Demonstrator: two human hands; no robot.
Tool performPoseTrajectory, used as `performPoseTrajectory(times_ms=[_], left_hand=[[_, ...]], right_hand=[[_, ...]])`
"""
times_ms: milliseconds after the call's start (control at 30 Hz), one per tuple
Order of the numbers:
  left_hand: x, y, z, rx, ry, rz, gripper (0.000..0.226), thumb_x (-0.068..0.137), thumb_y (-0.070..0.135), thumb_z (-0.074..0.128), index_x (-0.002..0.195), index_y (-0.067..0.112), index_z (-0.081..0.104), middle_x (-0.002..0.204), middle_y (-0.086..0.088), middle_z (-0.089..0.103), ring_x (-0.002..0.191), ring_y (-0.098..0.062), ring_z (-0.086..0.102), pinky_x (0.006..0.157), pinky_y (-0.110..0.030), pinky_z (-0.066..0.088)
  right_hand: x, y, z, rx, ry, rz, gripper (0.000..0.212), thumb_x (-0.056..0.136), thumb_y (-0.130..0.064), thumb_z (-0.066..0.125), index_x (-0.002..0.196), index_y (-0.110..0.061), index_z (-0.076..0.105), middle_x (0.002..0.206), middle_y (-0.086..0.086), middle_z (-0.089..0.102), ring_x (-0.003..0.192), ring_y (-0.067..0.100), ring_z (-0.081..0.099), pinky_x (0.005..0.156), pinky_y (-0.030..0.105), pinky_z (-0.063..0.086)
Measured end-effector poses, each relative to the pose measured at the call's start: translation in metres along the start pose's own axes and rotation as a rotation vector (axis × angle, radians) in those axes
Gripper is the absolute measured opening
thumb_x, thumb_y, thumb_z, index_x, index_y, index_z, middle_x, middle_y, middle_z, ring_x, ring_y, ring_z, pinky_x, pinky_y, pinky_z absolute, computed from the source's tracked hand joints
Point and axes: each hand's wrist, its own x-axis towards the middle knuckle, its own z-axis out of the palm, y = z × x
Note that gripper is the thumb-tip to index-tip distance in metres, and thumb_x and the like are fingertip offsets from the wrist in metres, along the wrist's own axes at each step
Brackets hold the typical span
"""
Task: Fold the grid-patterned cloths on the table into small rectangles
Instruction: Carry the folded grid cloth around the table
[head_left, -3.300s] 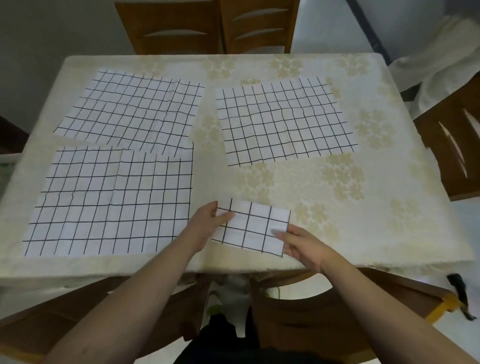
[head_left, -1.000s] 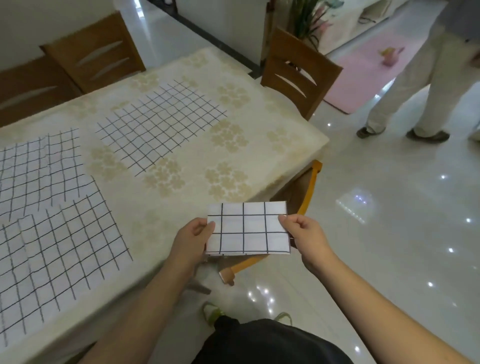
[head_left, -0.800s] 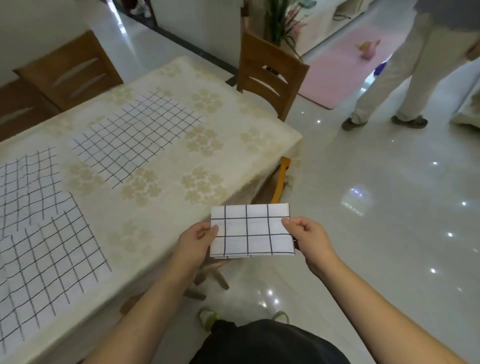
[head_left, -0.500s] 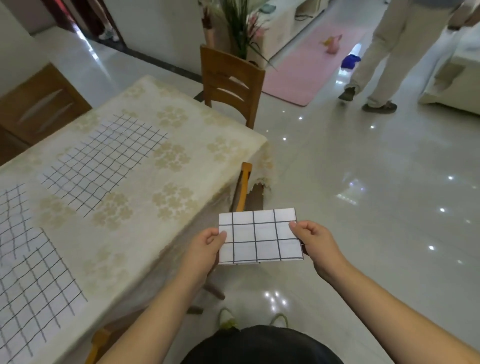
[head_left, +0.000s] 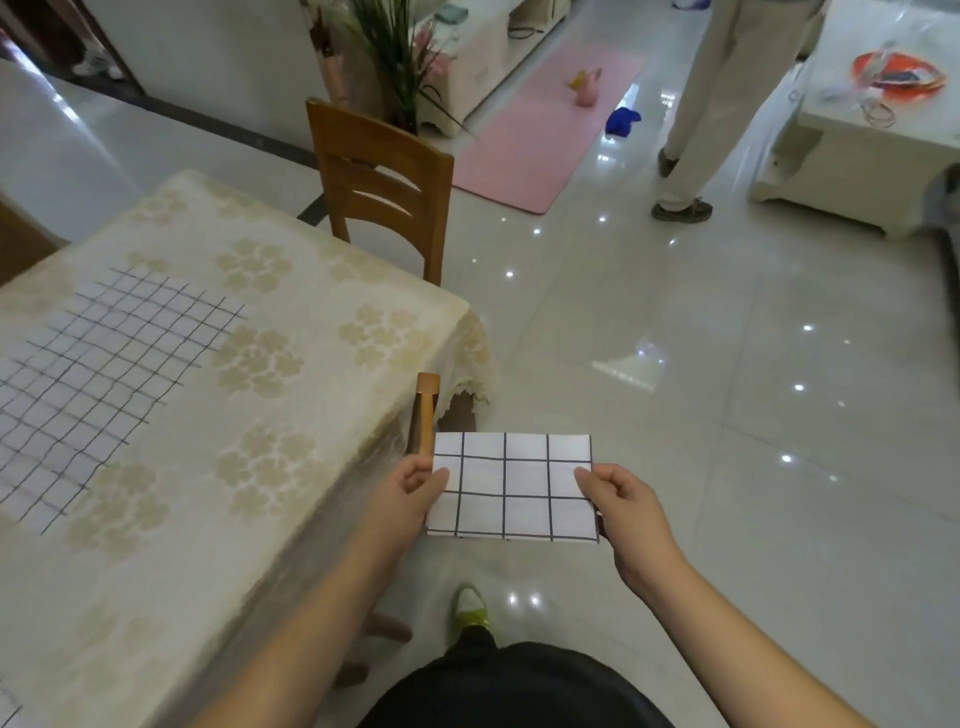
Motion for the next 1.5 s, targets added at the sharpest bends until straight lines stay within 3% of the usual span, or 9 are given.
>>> performPoseTrajectory(times_ms=[233, 367, 500, 667, 733, 1067, 1233, 1367, 1500], left_hand=[[0.060, 0.029, 0.014, -0.069, -0.063, -0.017, 0.009, 0.091, 0.016, 0.066, 0.099, 0.013, 0.069, 0.100, -0.013, 0.074, 0.095, -0.032, 0.071, 0.092, -0.057, 0.052], [0.085, 0.046, 0.024, -0.055, -0.098, -0.006, 0.009, 0.089, 0.021, 0.069, 0.097, 0.017, 0.071, 0.100, -0.012, 0.075, 0.095, -0.034, 0.070, 0.091, -0.059, 0.053], [0.111, 0.064, 0.040, -0.061, -0.114, -0.025, 0.033, 0.073, 0.045, 0.076, 0.098, 0.024, 0.071, 0.103, -0.011, 0.073, 0.095, -0.037, 0.070, 0.075, -0.067, 0.054], [0.147, 0.081, 0.080, -0.053, -0.043, -0.016, 0.008, 0.090, 0.021, 0.069, 0.096, 0.016, 0.071, 0.098, -0.013, 0.075, 0.094, -0.035, 0.068, 0.092, -0.057, 0.050], [0.165, 0.092, 0.099, -0.041, -0.041, -0.004, 0.019, 0.085, 0.030, 0.071, 0.097, 0.016, 0.071, 0.098, -0.013, 0.075, 0.097, -0.039, 0.067, 0.092, -0.056, 0.050], [0.239, 0.160, 0.180, -0.106, 0.066, -0.042, 0.009, 0.095, 0.011, 0.059, 0.092, 0.009, 0.068, 0.090, -0.014, 0.074, 0.080, -0.026, 0.068, 0.085, -0.046, 0.050], [0.276, 0.185, 0.193, -0.104, 0.125, -0.033, 0.023, 0.083, 0.034, 0.069, 0.089, 0.012, 0.065, 0.088, -0.015, 0.065, 0.081, -0.030, 0.060, 0.080, -0.051, 0.048], [0.308, 0.202, 0.195, -0.165, 0.147, -0.044, 0.008, 0.094, 0.017, 0.061, 0.092, 0.011, 0.065, 0.088, -0.015, 0.066, 0.079, -0.027, 0.062, 0.071, -0.037, 0.050], [0.344, 0.220, 0.187, -0.204, 0.144, -0.024, 0.010, 0.096, 0.011, 0.057, 0.098, 0.004, 0.064, 0.091, -0.020, 0.067, 0.081, -0.029, 0.063, 0.076, -0.039, 0.052]], right_hand=[[0.040, -0.034, -0.006, 0.037, 0.065, -0.051, 0.008, 0.090, -0.015, 0.067, 0.090, -0.008, 0.068, 0.065, 0.004, 0.054, 0.071, 0.023, 0.052, 0.070, 0.036, 0.044], [0.057, -0.048, -0.012, 0.047, 0.114, -0.043, 0.007, 0.089, -0.015, 0.067, 0.089, -0.008, 0.068, 0.060, -0.001, 0.052, 0.068, 0.021, 0.051, 0.067, 0.035, 0.043], [0.080, -0.062, -0.023, 0.050, 0.145, -0.058, 0.008, 0.087, -0.016, 0.070, 0.088, -0.008, 0.068, 0.062, 0.002, 0.048, 0.062, 0.018, 0.044, 0.060, 0.031, 0.039], [0.127, -0.083, -0.046, 0.080, 0.175, -0.059, 0.004, 0.087, -0.015, 0.070, 0.089, -0.012, 0.068, 0.057, -0.008, 0.052, 0.057, 0.006, 0.049, 0.061, 0.020, 0.043], [0.153, -0.093, -0.057, 0.095, 0.192, -0.063, 0.007, 0.086, -0.015, 0.071, 0.091, -0.011, 0.067, 0.061, -0.009, 0.055, 0.062, 0.004, 0.053, 0.067, 0.019, 0.045], [0.262, -0.179, -0.111, -0.013, 0.108, -0.039, 0.013, 0.089, -0.023, 0.069, 0.097, -0.013, 0.069, 0.072, -0.003, 0.063, 0.064, 0.008, 0.053, 0.060, 0.022, 0.041], [0.309, -0.214, -0.111, -0.003, 0.059, -0.026, 0.007, 0.091, -0.019, 0.064, 0.097, -0.017, 0.069, 0.092, 0.009, 0.071, 0.080, 0.019, 0.060, 0.074, 0.035, 0.049], [0.341, -0.234, -0.101, 0.015, 0.048, -0.013, 0.008, 0.091, -0.012, 0.063, 0.096, -0.017, 0.067, 0.088, 0.005, 0.068, 0.079, 0.019, 0.059, 0.074, 0.035, 0.047], [0.378, -0.254, -0.084, -0.027, 0.027, -0.012, 0.008, 0.091, -0.013, 0.064, 0.098, -0.015, 0.067, 0.091, 0.006, 0.070, 0.080, 0.019, 0.060, 0.074, 0.034, 0.048]])
